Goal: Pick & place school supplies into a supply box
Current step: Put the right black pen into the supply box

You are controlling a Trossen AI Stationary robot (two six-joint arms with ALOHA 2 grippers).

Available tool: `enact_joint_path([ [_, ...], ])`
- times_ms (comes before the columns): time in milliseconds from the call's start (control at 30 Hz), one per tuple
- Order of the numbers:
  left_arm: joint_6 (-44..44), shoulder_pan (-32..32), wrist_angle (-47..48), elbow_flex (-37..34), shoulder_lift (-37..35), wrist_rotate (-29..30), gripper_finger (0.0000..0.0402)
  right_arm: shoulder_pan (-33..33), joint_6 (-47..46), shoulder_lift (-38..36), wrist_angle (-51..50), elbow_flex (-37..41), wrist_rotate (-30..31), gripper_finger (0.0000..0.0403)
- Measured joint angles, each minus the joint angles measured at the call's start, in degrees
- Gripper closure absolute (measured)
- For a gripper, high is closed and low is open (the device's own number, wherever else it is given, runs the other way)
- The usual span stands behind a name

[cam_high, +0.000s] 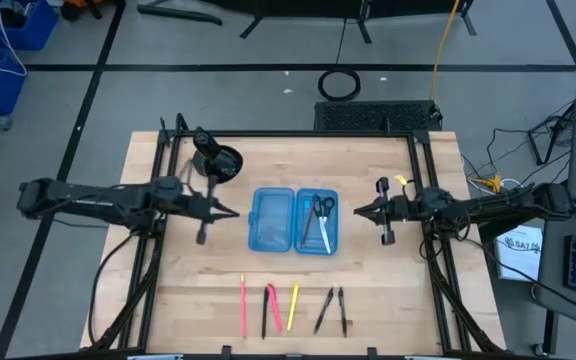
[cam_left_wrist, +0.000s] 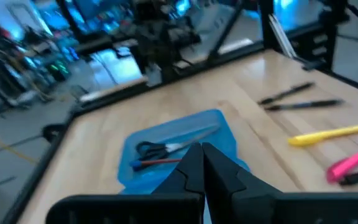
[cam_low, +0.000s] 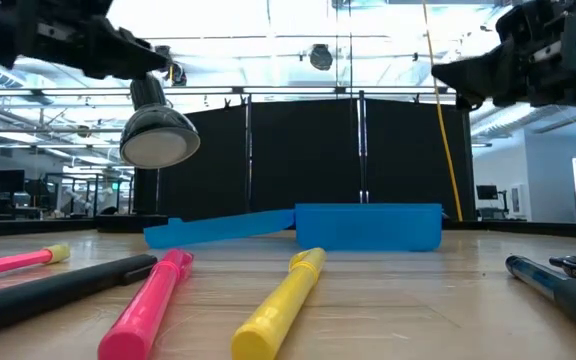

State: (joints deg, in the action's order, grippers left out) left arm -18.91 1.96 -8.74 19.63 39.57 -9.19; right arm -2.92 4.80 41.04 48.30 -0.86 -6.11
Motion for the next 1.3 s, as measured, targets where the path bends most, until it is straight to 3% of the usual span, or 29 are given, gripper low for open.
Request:
enact_joint_path([
  [200,-1.28,0.5,-2.51,-8.59,-12.1,0.21,0.04,0.02,-2.85,0.04,4.14,-0.05,0.05,0.0403],
  [367,-0.89,3.18,-10.65,-16.64,-16.31,1.72,0.0397,0.32,-5.6,0.0,4.34,-3.72,0.05,0.0403],
  [500,0.78,5.95,-12.72,-18.57,-17.18,1.83,0.0388,2.88,-4.3,0.68,-8.89,-13.07,1.82,0.0403],
  [667,0.82,8.6,-13.8,-18.17,-17.16,7.15,0.0393,8.54,-7.85,4.09,-37.19,-29.5,7.2,0.0403],
  [833,1.02,10.4,-17.07,-18.13,-17.18,12.46,0.0397,16.64,-19.29,10.39,-55.7,-45.39,14.78,0.0403],
  [1067,1.02,11.88,-17.26,-18.11,-17.16,12.28,0.0372,30.65,-35.28,26.34,-74.29,-69.07,24.87,0.0403],
  [1200,1.12,11.95,-17.17,-18.07,-17.16,12.24,0.0371,35.22,-49.25,36.51,-84.65,-78.42,25.56,0.0403],
  [1300,2.07,11.95,-16.56,-18.04,-17.11,12.24,0.0375,37.24,-60.8,42.42,-86.39,-80.78,25.22,0.0403],
])
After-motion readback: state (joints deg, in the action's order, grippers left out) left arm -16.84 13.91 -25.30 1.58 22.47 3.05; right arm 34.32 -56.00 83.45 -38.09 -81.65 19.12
